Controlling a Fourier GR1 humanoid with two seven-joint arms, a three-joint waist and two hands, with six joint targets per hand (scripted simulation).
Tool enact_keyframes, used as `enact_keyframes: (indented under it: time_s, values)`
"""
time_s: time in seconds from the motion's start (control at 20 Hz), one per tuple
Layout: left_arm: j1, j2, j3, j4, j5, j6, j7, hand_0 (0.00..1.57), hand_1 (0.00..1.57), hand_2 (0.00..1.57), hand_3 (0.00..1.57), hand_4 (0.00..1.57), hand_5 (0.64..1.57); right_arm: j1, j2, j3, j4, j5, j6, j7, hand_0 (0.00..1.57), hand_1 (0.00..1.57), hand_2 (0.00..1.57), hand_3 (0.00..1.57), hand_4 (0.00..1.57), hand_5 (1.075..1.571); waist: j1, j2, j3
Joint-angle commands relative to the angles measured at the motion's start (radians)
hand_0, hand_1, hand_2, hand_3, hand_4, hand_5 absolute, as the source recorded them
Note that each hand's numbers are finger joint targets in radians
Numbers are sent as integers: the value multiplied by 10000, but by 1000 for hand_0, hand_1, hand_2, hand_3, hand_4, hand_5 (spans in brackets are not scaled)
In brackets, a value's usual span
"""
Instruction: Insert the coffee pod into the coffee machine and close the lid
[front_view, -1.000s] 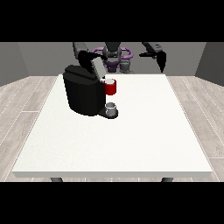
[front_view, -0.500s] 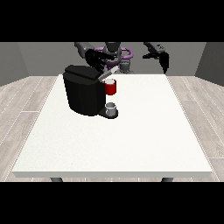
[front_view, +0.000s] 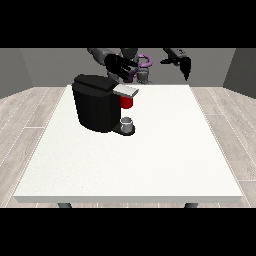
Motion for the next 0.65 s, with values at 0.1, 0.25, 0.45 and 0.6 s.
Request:
enact_keyframes:
  time_s: [0.1,0.25,0.45,0.6]
  values:
    - [402,96,29,111,94,-177,-557,0,0,0,0,205,1571,453,354,148,-453,-314,605,-540,0,0,0,0,67,1571,-424,-464,0]
    - [703,-511,-386,317,-358,384,-810,0,0,0,0,192,1571,1223,852,919,-840,-569,490,-958,0,0,0,0,259,1571,-620,-764,1]
    - [1273,-350,-204,637,-212,207,-740,0,0,0,0,192,1571,3040,869,1698,-1603,-2158,384,-1041,0,0,0,0,286,1571,-960,-1771,2]
    - [1529,-149,229,676,38,302,-640,0,0,0,0,192,1571,4239,874,1746,-1957,-2092,394,-1343,0,0,0,0,157,1571,-1599,-1978,1]
